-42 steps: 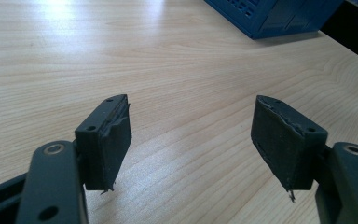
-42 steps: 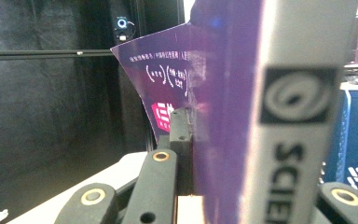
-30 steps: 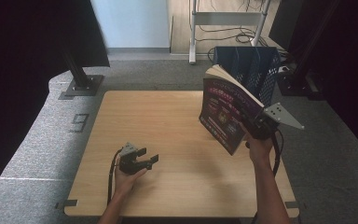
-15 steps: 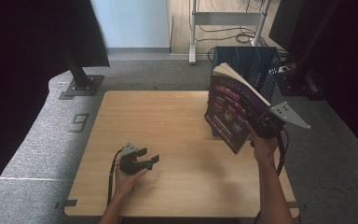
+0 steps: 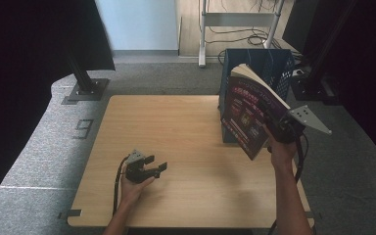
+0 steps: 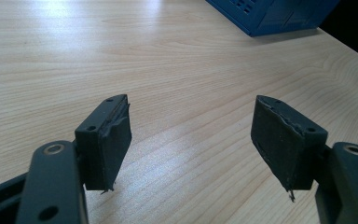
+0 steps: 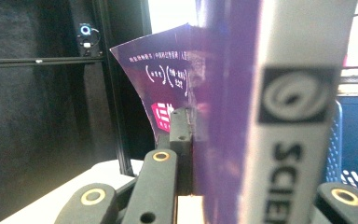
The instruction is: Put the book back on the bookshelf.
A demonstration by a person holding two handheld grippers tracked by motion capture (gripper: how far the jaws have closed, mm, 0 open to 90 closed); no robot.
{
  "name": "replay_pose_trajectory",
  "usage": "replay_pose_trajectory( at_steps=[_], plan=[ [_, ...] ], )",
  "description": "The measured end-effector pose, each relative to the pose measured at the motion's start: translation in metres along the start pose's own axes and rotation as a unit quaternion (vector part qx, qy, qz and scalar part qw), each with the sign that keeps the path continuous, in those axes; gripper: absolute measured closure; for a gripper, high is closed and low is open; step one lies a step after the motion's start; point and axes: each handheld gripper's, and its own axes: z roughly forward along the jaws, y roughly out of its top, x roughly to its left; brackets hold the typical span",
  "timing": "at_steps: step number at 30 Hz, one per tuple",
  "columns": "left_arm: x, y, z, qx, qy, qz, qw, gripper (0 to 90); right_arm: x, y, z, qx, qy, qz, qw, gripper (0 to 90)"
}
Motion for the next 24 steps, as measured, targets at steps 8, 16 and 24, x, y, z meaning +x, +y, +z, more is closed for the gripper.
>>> replay_pose_trajectory(
  at_steps=[8, 16, 24],
  plan=[
    [0.000, 0.000, 0.000, 0.001, 0.000, 0.000, 1.0000, 28.5, -0.007, -0.001, 0.003, 0.001, -0.013, 0.007, 0.9999, 81.3],
    [0.000, 0.000, 0.000, 0.000, 0.000, 0.000, 1.0000, 28.6, -0.011, -0.001, 0.010, 0.006, -0.024, 0.008, 0.9997, 81.3],
    [0.001, 0.000, 0.000, 0.000, 0.000, 0.000, 1.0000, 28.7, -0.014, -0.001, 0.019, 0.006, -0.033, 0.009, 0.9994, 81.3]
  ],
)
